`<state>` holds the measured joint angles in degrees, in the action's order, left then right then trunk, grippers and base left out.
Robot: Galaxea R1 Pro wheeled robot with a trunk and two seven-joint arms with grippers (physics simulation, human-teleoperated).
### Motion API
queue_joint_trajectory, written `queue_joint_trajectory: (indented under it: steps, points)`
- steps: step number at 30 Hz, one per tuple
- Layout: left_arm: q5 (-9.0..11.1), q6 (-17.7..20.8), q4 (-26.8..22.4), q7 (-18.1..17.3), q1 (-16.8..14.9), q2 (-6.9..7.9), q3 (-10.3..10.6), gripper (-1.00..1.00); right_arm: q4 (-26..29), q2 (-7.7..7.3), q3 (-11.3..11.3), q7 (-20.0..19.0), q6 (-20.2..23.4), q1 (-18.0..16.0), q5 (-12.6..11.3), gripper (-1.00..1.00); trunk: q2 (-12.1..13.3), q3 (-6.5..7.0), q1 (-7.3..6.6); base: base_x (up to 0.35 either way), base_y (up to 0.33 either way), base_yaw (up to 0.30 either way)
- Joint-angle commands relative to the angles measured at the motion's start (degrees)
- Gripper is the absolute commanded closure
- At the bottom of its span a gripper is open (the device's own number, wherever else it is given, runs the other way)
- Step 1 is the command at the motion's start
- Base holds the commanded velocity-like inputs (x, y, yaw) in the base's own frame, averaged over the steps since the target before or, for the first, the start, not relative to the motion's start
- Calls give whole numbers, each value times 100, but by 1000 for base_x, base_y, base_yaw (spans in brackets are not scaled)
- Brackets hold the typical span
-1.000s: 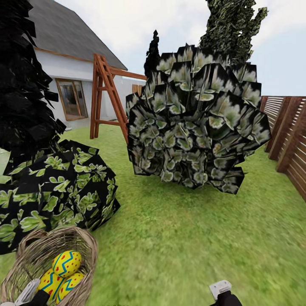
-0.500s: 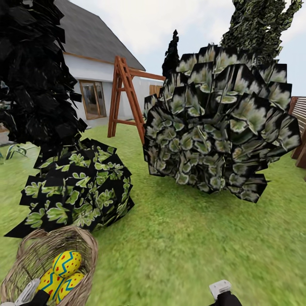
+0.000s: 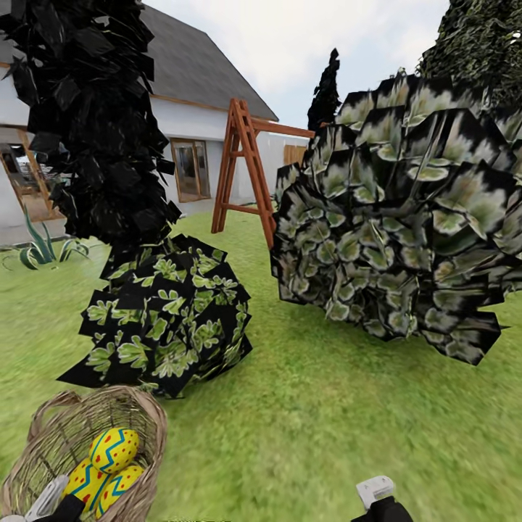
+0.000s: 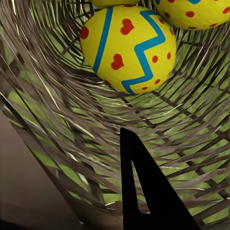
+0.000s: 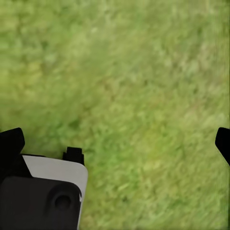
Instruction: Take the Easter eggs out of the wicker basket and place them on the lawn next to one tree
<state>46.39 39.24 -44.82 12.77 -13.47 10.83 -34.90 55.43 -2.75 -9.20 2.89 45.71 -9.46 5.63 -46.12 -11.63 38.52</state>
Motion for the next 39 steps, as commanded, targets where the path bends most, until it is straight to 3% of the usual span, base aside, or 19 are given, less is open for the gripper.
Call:
queue_joint_trajectory:
  steps: [1,39]
  points:
    - [98,13,-9,48,-7,-2,-9,100,6,-8,-21,1,34,-3,34,-100,34,10,-21,0,0,259]
    - [94,4,-9,45,-7,-2,-8,100,10,-10,-21,1,34,-3,26,-100,1558,692,-856,0,0,259]
